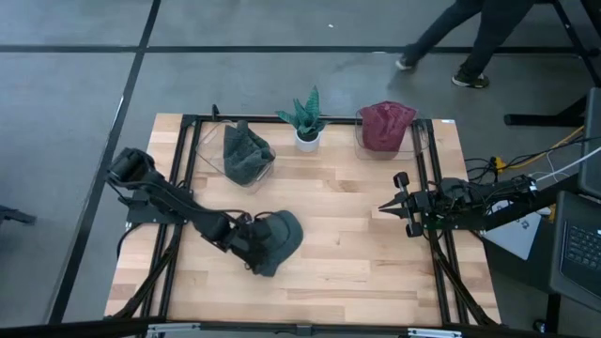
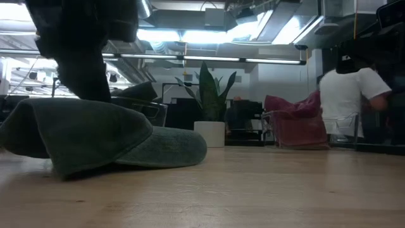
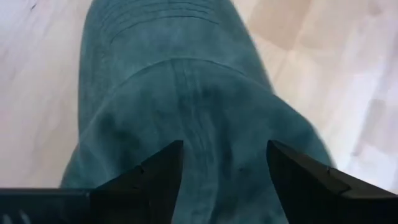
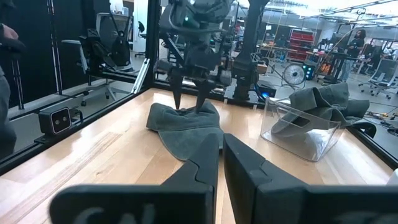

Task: Pick & Place hat
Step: Put the black cap into the left transparent bin

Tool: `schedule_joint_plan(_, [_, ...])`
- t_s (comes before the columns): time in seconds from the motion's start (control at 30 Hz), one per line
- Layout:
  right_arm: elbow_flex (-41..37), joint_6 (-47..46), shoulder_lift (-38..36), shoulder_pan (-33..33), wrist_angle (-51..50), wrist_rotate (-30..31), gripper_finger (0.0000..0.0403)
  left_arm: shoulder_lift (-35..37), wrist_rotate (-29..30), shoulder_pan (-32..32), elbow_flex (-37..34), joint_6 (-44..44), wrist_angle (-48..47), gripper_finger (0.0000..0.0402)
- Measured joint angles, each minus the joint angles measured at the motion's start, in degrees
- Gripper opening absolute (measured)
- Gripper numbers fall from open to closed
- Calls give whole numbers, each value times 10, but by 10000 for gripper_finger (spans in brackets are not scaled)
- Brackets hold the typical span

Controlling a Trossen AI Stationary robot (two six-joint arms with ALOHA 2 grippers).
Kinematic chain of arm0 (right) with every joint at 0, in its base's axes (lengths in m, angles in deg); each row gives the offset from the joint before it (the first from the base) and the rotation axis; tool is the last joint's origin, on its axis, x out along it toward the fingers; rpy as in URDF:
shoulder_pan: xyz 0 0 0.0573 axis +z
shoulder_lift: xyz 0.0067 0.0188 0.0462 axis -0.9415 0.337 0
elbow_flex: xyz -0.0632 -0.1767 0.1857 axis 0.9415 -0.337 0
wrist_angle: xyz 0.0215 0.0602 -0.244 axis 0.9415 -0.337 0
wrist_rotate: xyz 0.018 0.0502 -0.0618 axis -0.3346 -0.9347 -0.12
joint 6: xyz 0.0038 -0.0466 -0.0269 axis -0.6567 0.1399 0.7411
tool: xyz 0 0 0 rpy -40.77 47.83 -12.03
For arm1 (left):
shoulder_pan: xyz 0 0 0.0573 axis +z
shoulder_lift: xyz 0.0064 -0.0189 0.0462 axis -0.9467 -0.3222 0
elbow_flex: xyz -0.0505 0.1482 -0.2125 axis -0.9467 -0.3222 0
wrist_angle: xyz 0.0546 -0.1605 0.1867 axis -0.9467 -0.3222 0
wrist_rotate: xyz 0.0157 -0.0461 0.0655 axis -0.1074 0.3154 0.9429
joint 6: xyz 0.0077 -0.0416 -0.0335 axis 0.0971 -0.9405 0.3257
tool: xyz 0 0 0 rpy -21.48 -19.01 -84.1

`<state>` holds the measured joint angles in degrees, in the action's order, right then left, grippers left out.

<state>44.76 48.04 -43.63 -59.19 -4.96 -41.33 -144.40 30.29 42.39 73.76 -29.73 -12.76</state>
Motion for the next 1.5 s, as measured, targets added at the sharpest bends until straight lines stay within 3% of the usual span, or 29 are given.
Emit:
schedule_joint_plan(0.13, [0, 0, 0, 0, 0, 0, 26, -39, -1, 17, 18, 27, -20, 208])
schedule_joint_plan(0.4, [0, 0, 0, 0, 0, 0, 26, -120, -58, 52, 35, 41, -10, 191])
schedule_joint_plan(0.57, [0, 0, 0, 0, 0, 0, 26, -135, -49, 60, 42, 47, 0, 186])
schedule_joint_plan(0.73, [0, 0, 0, 0, 0, 0, 26, -138, -41, 67, 49, 124, -2, 146])
schedule_joint_plan(1.1, [0, 0, 0, 0, 0, 0, 26, -136, -128, 72, 52, 404, -8, 15])
schedule_joint_plan(1.23, [0, 0, 0, 0, 0, 0, 26, -129, -145, 69, 51, 538, -14, 13])
schedule_joint_plan(1.5, [0, 0, 0, 0, 0, 0, 26, -54, -172, 43, 48, 956, -57, 12])
